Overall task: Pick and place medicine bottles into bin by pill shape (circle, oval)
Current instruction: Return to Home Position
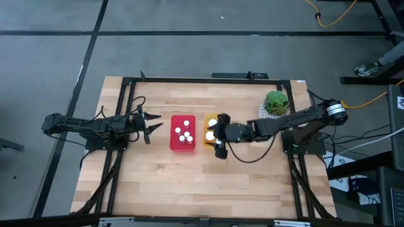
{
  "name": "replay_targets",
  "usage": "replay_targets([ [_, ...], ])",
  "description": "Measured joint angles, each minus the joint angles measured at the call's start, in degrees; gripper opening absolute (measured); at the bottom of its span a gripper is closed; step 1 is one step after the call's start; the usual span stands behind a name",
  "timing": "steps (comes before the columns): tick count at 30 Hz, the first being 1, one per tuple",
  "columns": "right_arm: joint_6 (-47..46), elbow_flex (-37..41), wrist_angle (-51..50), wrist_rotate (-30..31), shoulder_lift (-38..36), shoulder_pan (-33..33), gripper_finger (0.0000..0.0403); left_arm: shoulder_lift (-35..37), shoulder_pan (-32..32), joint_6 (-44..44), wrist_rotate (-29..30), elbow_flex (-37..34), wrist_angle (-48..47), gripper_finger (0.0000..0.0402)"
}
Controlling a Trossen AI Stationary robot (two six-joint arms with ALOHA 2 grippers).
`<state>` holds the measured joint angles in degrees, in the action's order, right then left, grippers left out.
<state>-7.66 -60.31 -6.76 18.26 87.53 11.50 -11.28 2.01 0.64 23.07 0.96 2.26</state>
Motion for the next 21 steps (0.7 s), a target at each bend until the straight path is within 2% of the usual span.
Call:
replay_targets([
  [6,3.53,0.82,3.02,-2.58,0.02,-3.69,0.0307,0.02,0.00,0.00,-0.01,0.01,0.00,0.0161],
  [11,6.48,6.83,8.49,-5.38,-1.77,-3.80,0.0307,0.02,-0.01,0.00,0.00,-0.01,0.00,0.0161],
  [15,7.12,14.14,15.71,-6.37,-6.39,-3.84,0.0307,0.02,-0.01,0.00,-0.02,0.01,0.00,0.0161],
  [21,11.75,22.98,17.43,-5.93,-17.82,-3.84,0.0307,-0.01,0.01,0.00,-0.02,-0.01,0.00,0.0161],
])
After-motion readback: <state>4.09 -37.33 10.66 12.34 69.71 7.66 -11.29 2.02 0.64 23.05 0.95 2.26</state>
